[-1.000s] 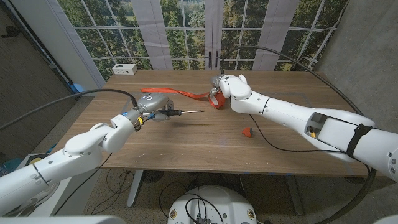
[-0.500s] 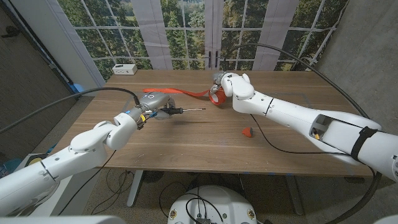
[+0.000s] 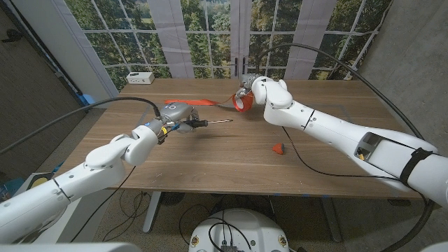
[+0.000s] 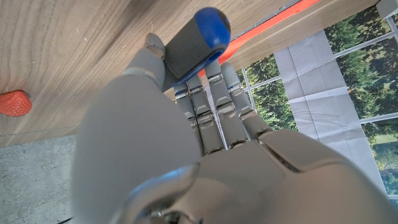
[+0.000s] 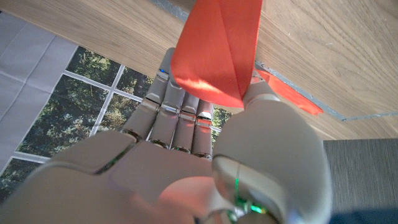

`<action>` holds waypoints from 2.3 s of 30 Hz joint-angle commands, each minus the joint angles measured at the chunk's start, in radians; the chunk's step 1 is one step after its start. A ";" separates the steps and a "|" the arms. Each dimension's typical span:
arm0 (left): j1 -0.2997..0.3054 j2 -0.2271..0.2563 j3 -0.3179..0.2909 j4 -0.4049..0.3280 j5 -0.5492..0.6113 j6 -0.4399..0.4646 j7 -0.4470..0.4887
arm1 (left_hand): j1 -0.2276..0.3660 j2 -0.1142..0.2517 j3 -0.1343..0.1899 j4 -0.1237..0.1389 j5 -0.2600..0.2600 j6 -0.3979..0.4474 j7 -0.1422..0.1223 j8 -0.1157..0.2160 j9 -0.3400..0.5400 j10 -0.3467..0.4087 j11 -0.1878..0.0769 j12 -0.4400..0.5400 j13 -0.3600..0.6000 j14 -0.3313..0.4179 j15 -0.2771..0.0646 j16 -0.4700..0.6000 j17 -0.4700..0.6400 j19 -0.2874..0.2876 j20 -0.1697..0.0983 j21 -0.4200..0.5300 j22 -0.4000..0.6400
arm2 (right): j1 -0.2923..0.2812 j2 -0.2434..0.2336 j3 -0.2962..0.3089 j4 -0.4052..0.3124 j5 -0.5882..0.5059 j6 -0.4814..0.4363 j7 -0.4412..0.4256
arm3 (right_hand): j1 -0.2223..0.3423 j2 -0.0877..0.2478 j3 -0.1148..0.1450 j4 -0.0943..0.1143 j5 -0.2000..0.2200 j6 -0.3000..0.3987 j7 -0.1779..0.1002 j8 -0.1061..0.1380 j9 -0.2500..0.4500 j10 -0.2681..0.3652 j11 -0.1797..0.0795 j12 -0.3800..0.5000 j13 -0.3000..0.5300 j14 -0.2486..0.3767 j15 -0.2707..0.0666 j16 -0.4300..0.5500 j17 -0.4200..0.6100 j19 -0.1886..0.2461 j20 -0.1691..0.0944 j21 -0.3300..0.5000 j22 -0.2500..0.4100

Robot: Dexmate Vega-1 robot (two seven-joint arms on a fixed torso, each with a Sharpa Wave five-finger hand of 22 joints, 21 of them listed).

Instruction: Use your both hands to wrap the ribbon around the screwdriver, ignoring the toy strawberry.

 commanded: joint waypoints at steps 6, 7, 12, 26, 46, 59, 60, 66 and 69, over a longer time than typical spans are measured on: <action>-0.055 -0.067 0.044 0.039 -0.024 0.046 -0.009 | 0.172 0.173 0.007 0.000 0.009 0.044 -0.034 0.002 0.014 0.026 -0.015 -0.006 0.007 0.160 -0.256 0.000 0.152 -0.003 -0.028 0.018 -0.004 | 0.026 -0.015 -0.017 -0.137 -0.021 -0.103 0.019 | 0.116 0.094 0.014 0.015 0.008 0.127 -0.055 0.066 0.270 0.074 -0.068 0.244 0.525 0.041 -0.169 0.019 0.010 0.021 -0.032 0.020 0.001; -0.065 -0.080 0.050 0.054 -0.034 0.044 -0.008 | 0.172 0.173 0.007 -0.001 0.009 0.044 -0.034 0.002 0.014 0.027 -0.012 -0.006 0.006 0.160 -0.256 0.000 0.152 -0.003 -0.028 0.019 -0.005 | 0.027 -0.014 -0.023 -0.151 -0.034 -0.120 0.018 | 0.118 0.094 0.015 0.015 0.008 0.128 -0.056 0.068 0.273 0.078 -0.069 0.244 0.523 0.044 -0.170 0.023 0.010 0.024 -0.031 0.024 0.000; -0.086 -0.123 0.068 0.082 -0.054 0.069 0.014 | 0.172 0.171 0.006 -0.001 0.010 0.048 -0.033 0.002 0.013 0.034 -0.014 -0.009 0.005 0.164 -0.257 0.000 0.156 0.004 -0.028 0.027 -0.010 | 0.049 -0.019 -0.053 -0.181 -0.069 -0.152 0.046 | 0.122 0.095 0.016 0.016 0.008 0.137 -0.053 0.071 0.277 0.088 -0.071 0.246 0.523 0.053 -0.169 0.032 0.011 0.032 -0.032 0.034 -0.001; -0.148 -0.216 0.116 0.132 -0.101 0.150 0.050 | 0.175 0.160 0.004 -0.007 0.014 0.068 -0.035 0.004 0.010 0.056 -0.014 -0.023 -0.011 0.179 -0.257 0.004 0.171 0.022 -0.032 0.050 -0.022 | 0.060 -0.048 -0.084 -0.272 -0.174 -0.198 0.106 | 0.128 0.093 0.017 0.020 0.004 0.147 -0.053 0.066 0.276 0.096 -0.074 0.243 0.517 0.059 -0.168 0.047 0.011 0.032 -0.031 0.053 -0.006; -0.275 -0.274 0.193 0.171 -0.177 0.284 0.013 | 0.185 0.145 0.003 -0.013 0.023 0.089 -0.031 0.002 0.003 0.076 -0.006 -0.035 -0.014 0.196 -0.257 0.006 0.192 0.040 -0.044 0.078 -0.038 | -0.033 -0.091 -0.021 -0.410 -0.357 -0.177 0.208 | 0.132 0.091 0.017 0.027 -0.002 0.150 -0.055 0.058 0.275 0.098 -0.075 0.242 0.518 0.057 -0.167 0.062 0.010 0.027 -0.033 0.075 -0.014; -0.411 -0.258 0.291 0.179 -0.126 0.311 -0.127 | 0.192 0.138 0.004 -0.015 0.030 0.093 -0.026 -0.005 -0.001 0.082 -0.001 -0.045 -0.017 0.201 -0.256 0.005 0.204 0.047 -0.049 0.092 -0.045 | -0.143 -0.078 0.062 -0.458 -0.499 -0.106 0.293 | 0.133 0.090 0.016 0.031 -0.005 0.146 -0.056 0.054 0.280 0.095 -0.074 0.239 0.518 0.050 -0.167 0.068 0.010 0.017 -0.035 0.087 -0.020; -0.432 -0.250 0.305 0.177 -0.117 0.317 -0.169 | 0.192 0.137 0.005 -0.015 0.030 0.093 -0.027 -0.006 -0.002 0.083 -0.002 -0.045 -0.018 0.201 -0.256 0.004 0.204 0.047 -0.049 0.093 -0.046 | -0.137 -0.076 0.059 -0.458 -0.525 -0.102 0.336 | 0.133 0.090 0.016 0.032 -0.005 0.147 -0.054 0.053 0.279 0.095 -0.075 0.239 0.518 0.049 -0.167 0.069 0.010 0.018 -0.035 0.089 -0.020; -0.465 -0.261 0.326 0.180 -0.090 0.347 -0.201 | 0.194 0.136 0.006 -0.014 0.032 0.094 -0.027 -0.009 -0.003 0.082 -0.001 -0.049 -0.017 0.199 -0.256 0.002 0.208 0.044 -0.048 0.095 -0.048 | -0.187 -0.068 0.097 -0.492 -0.612 -0.055 0.416 | 0.135 0.089 0.015 0.034 -0.007 0.144 -0.058 0.050 0.283 0.092 -0.074 0.238 0.520 0.044 -0.167 0.074 0.010 0.009 -0.036 0.098 -0.025; -0.478 -0.266 0.334 0.181 -0.075 0.360 -0.209 | 0.195 0.136 0.006 -0.014 0.032 0.094 -0.027 -0.010 -0.003 0.081 -0.001 -0.051 -0.018 0.199 -0.256 0.001 0.210 0.044 -0.047 0.097 -0.049 | -0.210 -0.053 0.115 -0.505 -0.683 -0.034 0.491 | 0.135 0.089 0.015 0.036 -0.007 0.142 -0.059 0.049 0.286 0.091 -0.074 0.240 0.523 0.042 -0.167 0.075 0.010 0.008 -0.036 0.102 -0.026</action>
